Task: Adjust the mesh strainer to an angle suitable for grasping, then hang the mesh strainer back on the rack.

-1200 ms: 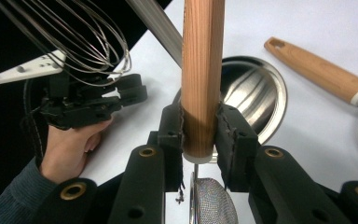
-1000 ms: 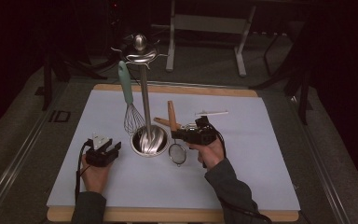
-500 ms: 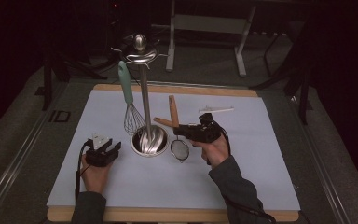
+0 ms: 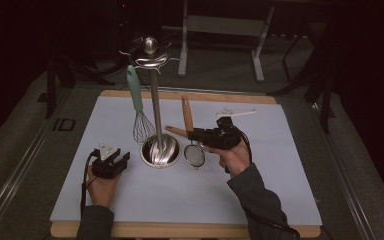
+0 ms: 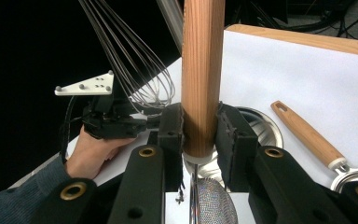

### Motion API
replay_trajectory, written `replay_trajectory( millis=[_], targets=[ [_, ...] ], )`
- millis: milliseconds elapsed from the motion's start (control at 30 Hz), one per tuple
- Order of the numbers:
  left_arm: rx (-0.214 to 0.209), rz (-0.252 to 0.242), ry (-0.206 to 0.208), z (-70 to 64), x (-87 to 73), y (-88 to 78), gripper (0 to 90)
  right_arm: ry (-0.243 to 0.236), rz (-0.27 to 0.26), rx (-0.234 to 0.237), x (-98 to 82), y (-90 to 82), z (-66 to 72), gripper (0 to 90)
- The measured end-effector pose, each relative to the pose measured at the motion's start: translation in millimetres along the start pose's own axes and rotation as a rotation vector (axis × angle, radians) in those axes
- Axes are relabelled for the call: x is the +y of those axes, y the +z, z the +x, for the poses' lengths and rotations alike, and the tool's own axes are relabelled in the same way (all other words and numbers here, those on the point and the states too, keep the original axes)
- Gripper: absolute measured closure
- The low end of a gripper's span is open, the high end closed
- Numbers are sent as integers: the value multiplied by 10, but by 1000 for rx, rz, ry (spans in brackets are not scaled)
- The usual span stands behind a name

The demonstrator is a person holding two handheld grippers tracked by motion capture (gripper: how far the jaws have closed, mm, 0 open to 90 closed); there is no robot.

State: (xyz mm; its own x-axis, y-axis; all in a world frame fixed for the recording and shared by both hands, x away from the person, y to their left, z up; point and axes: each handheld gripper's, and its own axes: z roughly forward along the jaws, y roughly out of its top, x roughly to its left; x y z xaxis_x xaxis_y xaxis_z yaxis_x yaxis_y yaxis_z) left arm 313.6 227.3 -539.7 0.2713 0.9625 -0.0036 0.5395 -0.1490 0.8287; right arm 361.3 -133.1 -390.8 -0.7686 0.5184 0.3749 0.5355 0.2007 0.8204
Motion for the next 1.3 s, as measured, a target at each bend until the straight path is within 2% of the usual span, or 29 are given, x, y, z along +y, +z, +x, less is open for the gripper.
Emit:
replay_trajectory(
  millis=[567,933,1300],
  targets=[
    [1,0,2,-1,0,0,587,-67,-15,35,142,-105,189,733],
    [1,0,2,-1,0,1,585,-95,-23,41,191,-136,249,732],
    [0,0,1,-1,0,1,584,-136,-48,72,258,-178,329,732]
  ],
)
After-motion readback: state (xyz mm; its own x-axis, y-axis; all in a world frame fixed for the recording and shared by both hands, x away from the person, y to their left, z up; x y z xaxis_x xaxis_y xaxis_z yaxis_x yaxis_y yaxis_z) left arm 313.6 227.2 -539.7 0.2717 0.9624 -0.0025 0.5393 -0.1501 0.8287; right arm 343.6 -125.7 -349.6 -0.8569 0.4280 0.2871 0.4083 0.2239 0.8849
